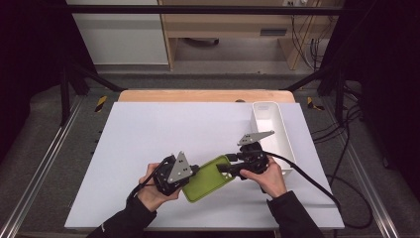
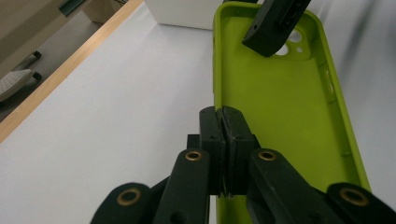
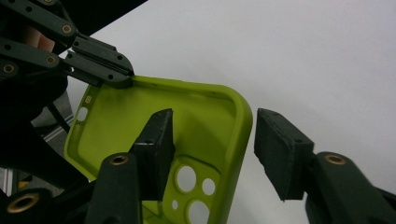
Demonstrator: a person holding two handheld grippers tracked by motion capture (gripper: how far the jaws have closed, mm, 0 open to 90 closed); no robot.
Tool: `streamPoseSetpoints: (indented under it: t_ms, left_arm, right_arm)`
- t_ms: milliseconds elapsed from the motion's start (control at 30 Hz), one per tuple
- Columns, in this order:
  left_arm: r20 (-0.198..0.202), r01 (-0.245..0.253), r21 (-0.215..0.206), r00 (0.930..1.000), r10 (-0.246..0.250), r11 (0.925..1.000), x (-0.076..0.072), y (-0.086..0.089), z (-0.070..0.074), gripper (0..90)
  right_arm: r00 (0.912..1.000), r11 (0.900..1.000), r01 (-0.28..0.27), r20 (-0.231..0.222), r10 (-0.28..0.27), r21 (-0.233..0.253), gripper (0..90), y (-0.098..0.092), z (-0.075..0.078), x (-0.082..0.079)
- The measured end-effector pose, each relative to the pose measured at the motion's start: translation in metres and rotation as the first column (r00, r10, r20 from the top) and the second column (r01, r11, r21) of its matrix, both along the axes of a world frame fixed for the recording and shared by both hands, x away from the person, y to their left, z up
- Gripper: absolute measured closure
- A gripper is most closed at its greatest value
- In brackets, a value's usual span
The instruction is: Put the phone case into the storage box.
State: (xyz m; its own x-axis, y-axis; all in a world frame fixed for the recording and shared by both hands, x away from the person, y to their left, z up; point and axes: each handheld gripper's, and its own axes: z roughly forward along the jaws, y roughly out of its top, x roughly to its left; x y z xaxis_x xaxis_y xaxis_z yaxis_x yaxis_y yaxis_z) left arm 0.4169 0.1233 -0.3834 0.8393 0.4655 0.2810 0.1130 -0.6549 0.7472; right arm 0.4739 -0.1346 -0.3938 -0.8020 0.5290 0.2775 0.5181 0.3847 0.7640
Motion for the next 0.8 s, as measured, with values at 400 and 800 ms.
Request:
streamPoseSetpoints:
  t_ms: [400,800]
  left_arm:
    - [-0.001,0.009,0.003,1.0,-0.009,1.0,0.0,0.0,-0.001,88.1]
    - [0.005,0.015,0.024,0.9999,-0.016,0.9996,-0.001,-0.002,-0.003,88.1]
  right_arm:
    - [0.9984,0.999,0.014,-0.054,-0.013,0.03,64.9,-0.006,0.001,0.002]
    - [0.9952,0.999,0.004,-0.098,0.001,0.049,74.2,-0.013,0.004,0.003]
